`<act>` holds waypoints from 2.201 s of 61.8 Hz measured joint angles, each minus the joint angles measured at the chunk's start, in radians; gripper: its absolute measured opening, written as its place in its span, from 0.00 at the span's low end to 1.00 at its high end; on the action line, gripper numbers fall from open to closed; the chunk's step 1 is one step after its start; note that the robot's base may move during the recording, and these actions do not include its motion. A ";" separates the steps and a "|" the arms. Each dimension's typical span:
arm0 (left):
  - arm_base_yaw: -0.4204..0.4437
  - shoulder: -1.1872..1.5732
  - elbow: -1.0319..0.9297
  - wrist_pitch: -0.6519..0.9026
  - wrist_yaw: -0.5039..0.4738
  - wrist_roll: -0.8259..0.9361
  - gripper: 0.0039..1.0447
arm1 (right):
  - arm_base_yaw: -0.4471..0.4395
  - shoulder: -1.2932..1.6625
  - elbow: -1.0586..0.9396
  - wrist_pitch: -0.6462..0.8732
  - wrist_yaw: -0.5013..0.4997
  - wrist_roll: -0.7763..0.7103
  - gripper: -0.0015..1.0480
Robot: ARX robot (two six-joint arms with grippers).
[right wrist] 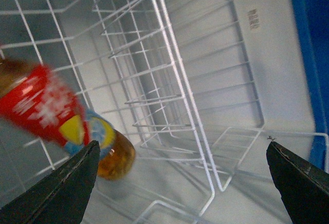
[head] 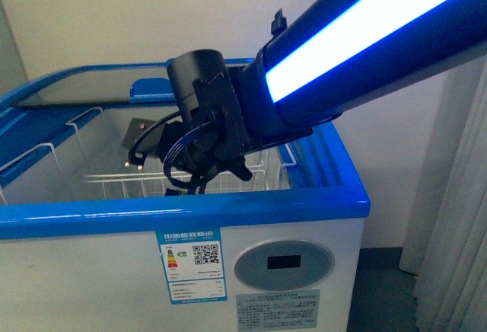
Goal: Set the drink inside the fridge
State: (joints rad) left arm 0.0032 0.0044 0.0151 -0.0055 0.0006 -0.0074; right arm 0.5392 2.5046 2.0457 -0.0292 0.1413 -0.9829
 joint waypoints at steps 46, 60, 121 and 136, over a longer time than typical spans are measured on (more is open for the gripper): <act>0.000 0.000 0.000 0.000 0.000 0.000 0.02 | -0.191 -0.964 -0.743 0.116 0.108 0.639 0.93; 0.000 0.000 0.000 0.000 0.000 0.000 0.02 | -0.343 -1.436 -1.070 -0.075 0.120 0.856 0.93; 0.000 0.000 0.000 0.000 0.001 0.000 0.02 | -0.540 -2.402 -1.926 0.006 -0.142 0.971 0.03; 0.000 0.000 0.000 0.000 0.000 0.000 0.02 | -0.540 -2.431 -1.966 0.015 -0.142 0.971 0.03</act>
State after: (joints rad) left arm 0.0029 0.0044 0.0151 -0.0055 0.0010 -0.0074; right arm -0.0010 0.0734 0.0799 -0.0139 -0.0006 -0.0116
